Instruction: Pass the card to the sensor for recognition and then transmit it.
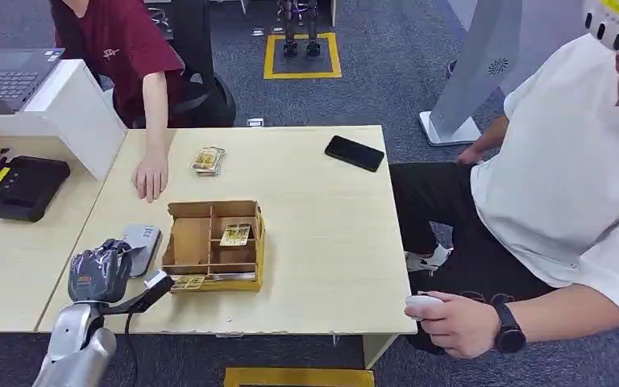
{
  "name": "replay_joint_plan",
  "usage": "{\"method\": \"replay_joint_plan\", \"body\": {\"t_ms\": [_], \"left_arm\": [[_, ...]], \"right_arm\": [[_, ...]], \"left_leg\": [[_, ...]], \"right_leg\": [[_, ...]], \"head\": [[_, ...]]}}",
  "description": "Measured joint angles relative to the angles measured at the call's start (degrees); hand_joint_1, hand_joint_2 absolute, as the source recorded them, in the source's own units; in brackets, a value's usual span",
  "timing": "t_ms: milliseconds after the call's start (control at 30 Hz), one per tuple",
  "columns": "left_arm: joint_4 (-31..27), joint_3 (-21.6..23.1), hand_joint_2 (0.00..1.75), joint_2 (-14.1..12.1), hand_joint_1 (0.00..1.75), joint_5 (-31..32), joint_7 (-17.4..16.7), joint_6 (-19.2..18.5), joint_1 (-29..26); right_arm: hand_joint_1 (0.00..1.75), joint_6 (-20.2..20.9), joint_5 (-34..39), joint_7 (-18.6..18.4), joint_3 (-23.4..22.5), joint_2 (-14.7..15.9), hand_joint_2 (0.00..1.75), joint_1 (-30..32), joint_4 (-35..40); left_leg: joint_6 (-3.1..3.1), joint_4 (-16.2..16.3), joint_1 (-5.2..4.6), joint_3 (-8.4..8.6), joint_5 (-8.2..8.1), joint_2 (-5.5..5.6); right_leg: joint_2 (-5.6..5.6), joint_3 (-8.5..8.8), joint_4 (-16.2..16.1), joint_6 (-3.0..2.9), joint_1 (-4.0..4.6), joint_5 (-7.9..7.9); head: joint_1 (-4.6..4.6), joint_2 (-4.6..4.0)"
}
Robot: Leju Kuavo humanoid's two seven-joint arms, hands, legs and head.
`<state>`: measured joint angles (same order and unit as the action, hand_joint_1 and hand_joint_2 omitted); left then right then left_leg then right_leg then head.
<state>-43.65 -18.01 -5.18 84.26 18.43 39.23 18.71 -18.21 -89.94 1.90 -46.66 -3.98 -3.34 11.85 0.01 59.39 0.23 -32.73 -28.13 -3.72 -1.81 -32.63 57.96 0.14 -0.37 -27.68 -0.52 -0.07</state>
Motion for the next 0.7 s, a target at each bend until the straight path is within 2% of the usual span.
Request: {"method": "replay_joint_plan", "body": {"t_ms": [300,700], "left_arm": [[1.70,0.15,1.75,-0.07,1.75,-0.15,-0.41,0.00,0.67],[7.20,1.31,1.75,-0.65,1.75,-1.29,-0.62,0.00,3.00]], "right_arm": [[0.00,-0.31,0.00,0.00,0.00,0.00,1.75,0.00,0.00],[0.00,-0.39,0.00,0.09,0.00,0.00,1.75,-0.04,0.00]], "left_leg": [[0.00,0.00,0.00,0.01,0.00,0.00],[0.00,0.00,-0.01,0.09,0.04,0.04]], "right_leg": [[0.00,0.01,0.01,0.00,0.00,0.00],[-0.08,0.11,0.02,0.00,0.00,0.00]], "head": [[-0.02,0.00],[-0.02,0.00]]}}
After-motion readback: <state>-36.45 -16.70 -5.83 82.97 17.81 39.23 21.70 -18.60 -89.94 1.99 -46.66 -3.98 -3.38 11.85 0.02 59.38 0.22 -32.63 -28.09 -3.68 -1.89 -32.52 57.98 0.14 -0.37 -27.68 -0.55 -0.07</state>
